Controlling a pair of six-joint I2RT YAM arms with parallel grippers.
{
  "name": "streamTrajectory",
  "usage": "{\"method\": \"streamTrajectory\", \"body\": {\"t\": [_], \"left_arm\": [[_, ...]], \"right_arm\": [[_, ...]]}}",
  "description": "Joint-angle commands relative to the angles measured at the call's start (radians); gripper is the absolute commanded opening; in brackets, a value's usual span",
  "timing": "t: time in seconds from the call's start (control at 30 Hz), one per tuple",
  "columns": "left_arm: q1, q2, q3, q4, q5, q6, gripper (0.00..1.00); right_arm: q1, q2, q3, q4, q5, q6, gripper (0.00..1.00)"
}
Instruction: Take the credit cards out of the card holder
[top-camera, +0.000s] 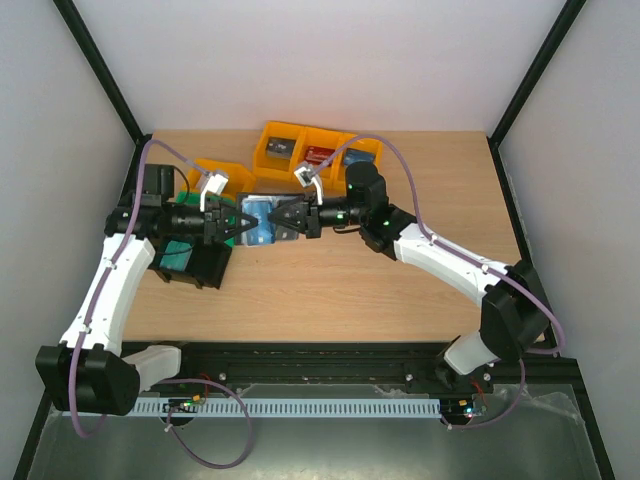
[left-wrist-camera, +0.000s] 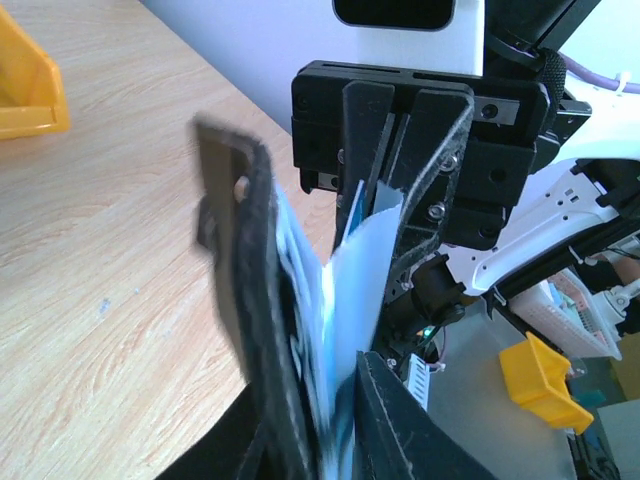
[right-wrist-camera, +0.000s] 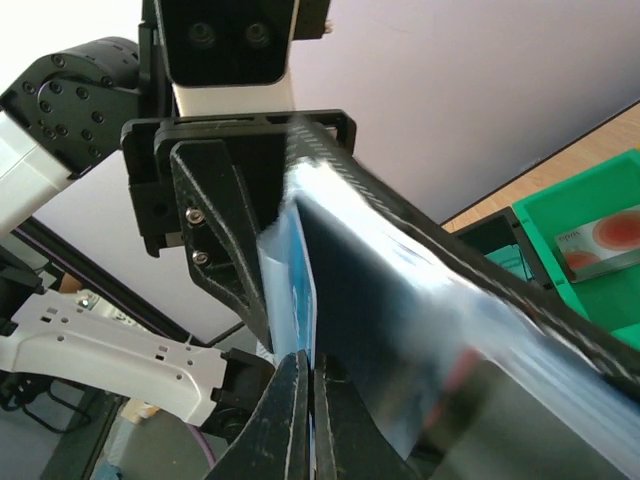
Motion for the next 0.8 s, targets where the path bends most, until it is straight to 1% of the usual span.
{"method": "streamTrajectory", "body": {"t": [0.0,0.07,0.2,0.57,0.7,0.77], "left_arm": [[-0.005,-0.009,0.009,0.045,0.054,-0.002,0.19],[-0.005,-0.009,0.010,0.040,0.059,0.004,0.18],[-0.005,-0.012,0.010,0.029,0.065,0.019,0.11],[-0.005,-0.012,0.007,0.017,0.071,0.035,0.13],[-0.005,-0.012,0.006,0.014,0.070,0.039,0.06],[-0.005,-0.013,0.005,0.014,0.066,0.039,0.07]], "right_arm": [[0.007,-0.041,0.045,-0.084,-0.003,-0.076,0.02],[-0.001,-0.044,0.048,-0.097,0.001,-0.079,0.02],[-0.013,-0.050,0.042,-0.108,0.008,-0.083,0.02],[-0.047,-0.077,0.030,-0.132,0.018,-0.095,0.02],[-0.049,-0.075,0.029,-0.137,0.014,-0.097,0.02],[-0.055,-0.077,0.027,-0.149,0.021,-0.107,0.02]]}}
